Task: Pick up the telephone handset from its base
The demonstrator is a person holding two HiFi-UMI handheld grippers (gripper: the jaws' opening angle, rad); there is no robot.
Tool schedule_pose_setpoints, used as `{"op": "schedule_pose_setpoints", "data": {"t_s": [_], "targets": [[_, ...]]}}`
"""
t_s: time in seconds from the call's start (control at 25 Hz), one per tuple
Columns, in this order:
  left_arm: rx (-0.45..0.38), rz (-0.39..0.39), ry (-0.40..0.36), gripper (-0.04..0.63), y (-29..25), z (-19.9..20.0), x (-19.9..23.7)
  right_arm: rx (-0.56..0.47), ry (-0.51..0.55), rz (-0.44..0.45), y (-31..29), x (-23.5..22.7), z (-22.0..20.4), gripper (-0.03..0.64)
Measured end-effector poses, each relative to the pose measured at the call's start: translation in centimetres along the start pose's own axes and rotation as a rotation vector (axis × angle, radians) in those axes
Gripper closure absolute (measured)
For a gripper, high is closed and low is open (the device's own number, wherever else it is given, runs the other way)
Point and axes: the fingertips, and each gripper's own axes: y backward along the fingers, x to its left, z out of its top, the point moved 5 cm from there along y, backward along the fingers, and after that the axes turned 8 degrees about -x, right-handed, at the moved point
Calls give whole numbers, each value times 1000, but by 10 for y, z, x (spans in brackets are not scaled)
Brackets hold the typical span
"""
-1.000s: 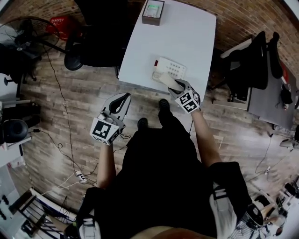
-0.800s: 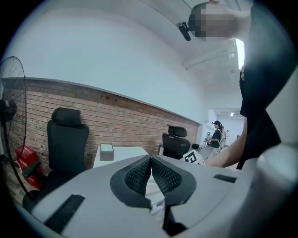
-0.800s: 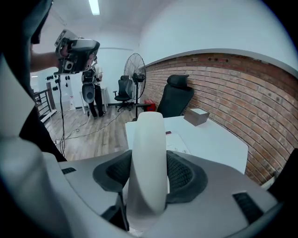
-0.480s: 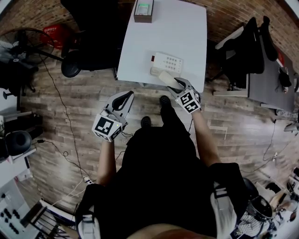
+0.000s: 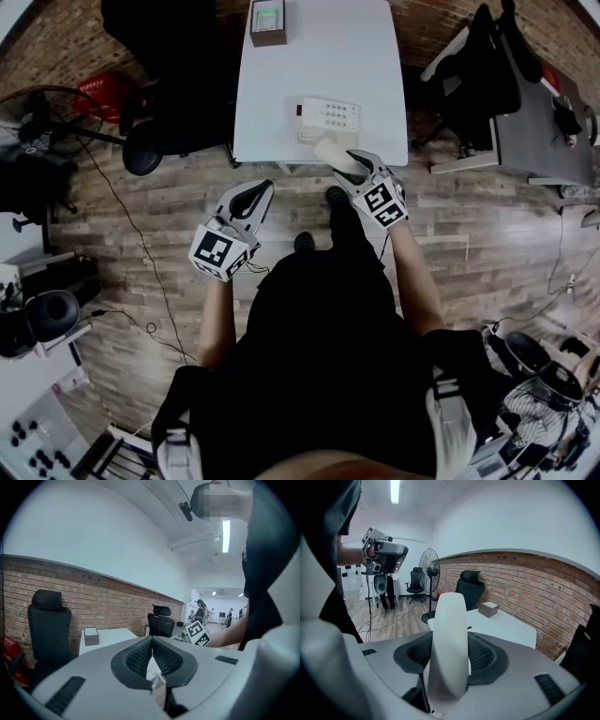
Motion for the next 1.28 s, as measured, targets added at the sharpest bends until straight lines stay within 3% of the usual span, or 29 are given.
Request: {"op": "schedule_pose_setpoints", "data": {"t_s": [0.16, 0.52, 0.88, 1.28], "targets": [[4, -36, -12, 575, 4, 0, -8, -11, 29, -7, 12, 16, 5, 405], [3, -66, -13, 575, 20, -5, -23, -26, -44, -47, 37, 43, 4, 405], [5, -44, -12, 575, 35, -9, -24, -118, -124, -80, 45, 47, 6, 405], [-11, -50, -1, 575, 36, -16, -37, -145, -151, -92, 60, 55, 7, 405]]}}
